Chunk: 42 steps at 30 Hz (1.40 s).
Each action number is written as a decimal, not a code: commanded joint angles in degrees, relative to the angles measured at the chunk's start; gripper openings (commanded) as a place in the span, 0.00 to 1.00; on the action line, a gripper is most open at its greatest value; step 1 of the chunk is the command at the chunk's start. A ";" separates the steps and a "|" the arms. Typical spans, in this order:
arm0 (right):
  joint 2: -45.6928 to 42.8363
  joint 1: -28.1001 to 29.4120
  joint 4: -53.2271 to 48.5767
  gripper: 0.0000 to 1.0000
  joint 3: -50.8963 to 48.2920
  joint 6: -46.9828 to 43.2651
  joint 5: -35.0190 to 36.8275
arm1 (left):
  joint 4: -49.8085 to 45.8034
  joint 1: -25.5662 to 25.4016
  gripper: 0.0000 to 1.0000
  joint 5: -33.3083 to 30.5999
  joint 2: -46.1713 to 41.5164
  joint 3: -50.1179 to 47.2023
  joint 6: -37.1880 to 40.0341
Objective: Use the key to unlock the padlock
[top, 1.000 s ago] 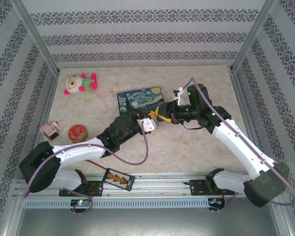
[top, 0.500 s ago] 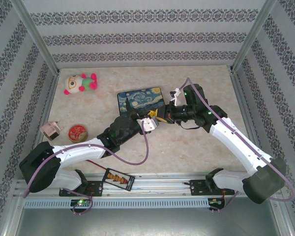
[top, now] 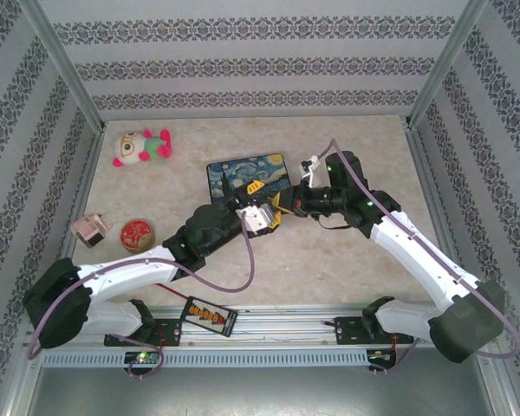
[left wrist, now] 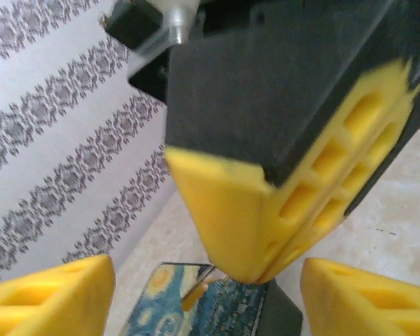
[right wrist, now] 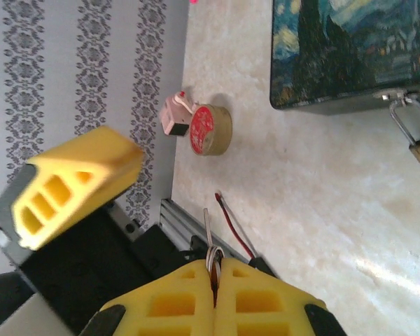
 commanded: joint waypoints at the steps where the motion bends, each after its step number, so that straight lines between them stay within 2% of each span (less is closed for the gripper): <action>1: -1.59 -1.35 6.46 0.00 -1.77 -3.83 1.07 | -2.91 -0.87 0.81 1.89 -4.95 -1.38 -5.90; 7: -1.39 -3.90 11.83 0.00 -3.80 -8.11 -1.52 | -9.60 -0.70 0.86 1.07 -13.41 -3.08 -14.44; 10: -1.55 -4.88 14.07 0.00 -4.46 -10.55 -3.07 | -13.44 -0.52 0.86 0.11 -16.35 -2.45 -20.76; 13: -2.21 -5.42 18.56 0.00 -5.92 -12.36 -4.83 | -18.10 0.78 0.84 2.55 -17.07 0.64 -29.00; 15: -3.04 -5.38 21.44 0.00 -7.21 -13.59 -5.18 | -20.90 2.93 0.80 5.69 -16.20 3.68 -35.88; 17: -4.24 -5.38 25.30 0.00 -9.03 -13.94 -5.82 | -22.93 7.34 0.75 11.76 -14.38 7.13 -45.51; 20: -6.29 -5.38 29.83 0.00 -11.26 -14.12 -6.72 | -21.09 15.00 0.71 23.80 -10.40 10.46 -59.95; 22: -7.73 -5.38 31.92 0.00 -12.49 -14.12 -7.12 | -18.34 17.67 0.70 29.56 -7.96 11.68 -65.31; 26: -10.34 -5.29 33.85 0.00 -14.30 -13.46 -6.62 | -15.49 17.93 0.68 35.53 -4.47 14.36 -68.03; 33: -11.14 -4.88 37.37 0.00 -15.57 -11.18 -7.66 | -12.13 17.94 0.66 42.21 -0.16 16.20 -70.72; 39: -10.30 -3.72 39.23 0.00 -14.97 -10.25 -7.86 | -9.30 17.86 0.54 45.49 2.70 17.21 -71.96; 42: -9.80 -3.11 39.69 0.00 -14.77 -10.03 -7.63 | -7.43 17.80 0.53 46.40 3.69 17.63 -72.95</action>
